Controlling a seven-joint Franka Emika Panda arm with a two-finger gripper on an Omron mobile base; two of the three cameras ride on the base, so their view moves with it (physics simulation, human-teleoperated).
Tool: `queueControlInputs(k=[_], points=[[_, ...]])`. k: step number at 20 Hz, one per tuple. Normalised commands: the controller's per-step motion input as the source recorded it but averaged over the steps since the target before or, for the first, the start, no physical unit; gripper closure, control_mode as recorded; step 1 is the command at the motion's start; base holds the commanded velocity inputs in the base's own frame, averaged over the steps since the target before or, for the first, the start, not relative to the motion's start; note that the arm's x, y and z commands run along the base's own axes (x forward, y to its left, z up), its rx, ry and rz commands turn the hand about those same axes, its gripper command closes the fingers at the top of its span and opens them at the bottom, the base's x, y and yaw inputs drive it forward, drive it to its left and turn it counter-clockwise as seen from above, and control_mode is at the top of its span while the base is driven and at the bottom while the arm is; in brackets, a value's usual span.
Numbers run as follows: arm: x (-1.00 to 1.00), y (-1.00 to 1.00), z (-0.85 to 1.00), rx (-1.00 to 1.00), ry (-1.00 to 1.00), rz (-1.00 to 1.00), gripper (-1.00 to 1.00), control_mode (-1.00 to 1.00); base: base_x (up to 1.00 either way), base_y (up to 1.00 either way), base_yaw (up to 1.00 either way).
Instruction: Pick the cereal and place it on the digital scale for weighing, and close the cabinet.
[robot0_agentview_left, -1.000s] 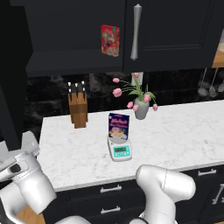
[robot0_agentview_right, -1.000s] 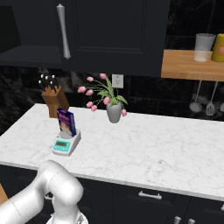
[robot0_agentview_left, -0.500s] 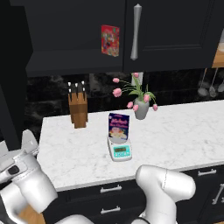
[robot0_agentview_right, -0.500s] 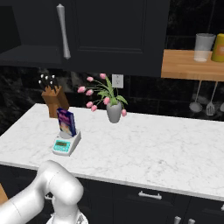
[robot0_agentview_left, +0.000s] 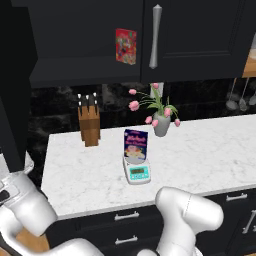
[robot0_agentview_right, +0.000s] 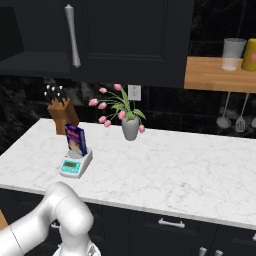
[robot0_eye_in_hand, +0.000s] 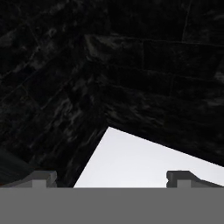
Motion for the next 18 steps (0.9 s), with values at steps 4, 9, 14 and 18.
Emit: queueControlInputs(k=[4, 9, 14, 18], points=[[0.0, 0.19, 0.0, 0.05, -0.1, 0.0, -1.0, -1.0, 0.0, 0.0, 0.0], [0.0, -0.34, 0.04, 0.51, 0.0, 0.0, -1.0, -1.0, 0.0, 0.0, 0.0], [0.0, -0.37, 0.32, 0.51, -0.08, 0.0, -1.0, -1.0, 0.0, 0.0, 0.0], [-0.08, -0.36, 0.66, 0.44, -0.2, 0.0, -1.0, -1.0, 0.0, 0.0, 0.0]])
